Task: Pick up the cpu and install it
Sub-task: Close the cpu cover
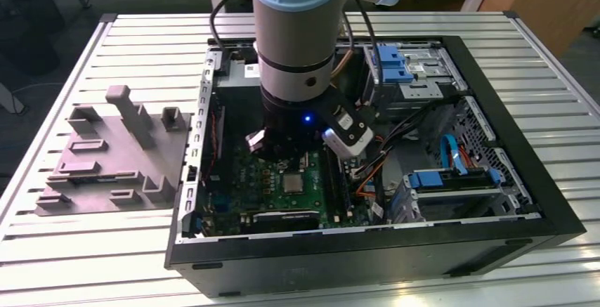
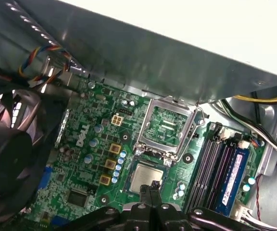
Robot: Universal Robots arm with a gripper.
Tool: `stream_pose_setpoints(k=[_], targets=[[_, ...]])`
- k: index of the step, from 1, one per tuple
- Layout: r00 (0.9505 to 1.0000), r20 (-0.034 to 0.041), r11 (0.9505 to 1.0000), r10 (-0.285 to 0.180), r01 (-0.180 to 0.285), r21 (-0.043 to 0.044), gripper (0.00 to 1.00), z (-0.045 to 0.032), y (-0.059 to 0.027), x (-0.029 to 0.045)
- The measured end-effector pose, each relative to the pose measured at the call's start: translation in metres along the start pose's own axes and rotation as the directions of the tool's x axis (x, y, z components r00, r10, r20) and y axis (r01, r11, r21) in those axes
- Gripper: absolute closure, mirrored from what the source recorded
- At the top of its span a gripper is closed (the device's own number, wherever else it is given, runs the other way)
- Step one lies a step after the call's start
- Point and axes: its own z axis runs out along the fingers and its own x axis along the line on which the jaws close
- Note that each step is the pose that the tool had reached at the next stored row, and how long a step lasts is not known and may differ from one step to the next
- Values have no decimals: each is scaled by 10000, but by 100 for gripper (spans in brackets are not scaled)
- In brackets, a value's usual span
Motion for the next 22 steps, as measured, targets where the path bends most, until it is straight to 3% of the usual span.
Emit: stream_pose_setpoints(k=[4,9,14,18,22], targets=[[9976,-17,9976,-694,694,-5,89,4,-1,0],[9942,17,9942,-1077,1077,-38,89,9,-3,1],[9850,24,9850,-1724,1724,-82,89,16,-4,0],[9837,49,9837,-1795,1796,-134,89,30,-18,-84],[9838,51,9837,-1794,1794,-135,89,65,71,-196]])
